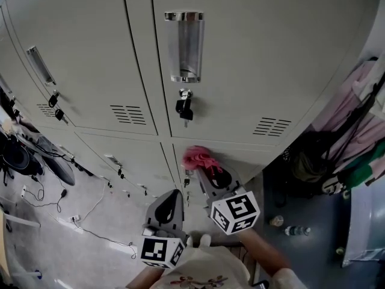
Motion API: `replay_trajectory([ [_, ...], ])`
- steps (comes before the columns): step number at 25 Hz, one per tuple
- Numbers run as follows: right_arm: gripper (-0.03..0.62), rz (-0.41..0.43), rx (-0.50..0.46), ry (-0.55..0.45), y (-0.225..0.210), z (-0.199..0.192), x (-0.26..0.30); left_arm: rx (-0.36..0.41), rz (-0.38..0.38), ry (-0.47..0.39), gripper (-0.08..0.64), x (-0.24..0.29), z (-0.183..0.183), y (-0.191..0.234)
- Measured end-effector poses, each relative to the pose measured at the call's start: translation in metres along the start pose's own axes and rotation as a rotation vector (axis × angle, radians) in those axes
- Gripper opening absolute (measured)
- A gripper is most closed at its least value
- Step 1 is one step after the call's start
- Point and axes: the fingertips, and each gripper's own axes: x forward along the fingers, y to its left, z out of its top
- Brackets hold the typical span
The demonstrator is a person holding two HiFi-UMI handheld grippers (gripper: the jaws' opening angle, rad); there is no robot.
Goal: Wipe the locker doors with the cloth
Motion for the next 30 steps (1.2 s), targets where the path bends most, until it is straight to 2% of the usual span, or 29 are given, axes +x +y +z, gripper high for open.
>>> replay_trajectory([
  [30, 0.109, -0.158, -0.005, 0.006, -0.053, -0.009, -0.045, -0.003, -0.134, 0.009, 0.006, 0.024, -0.005, -0.037],
])
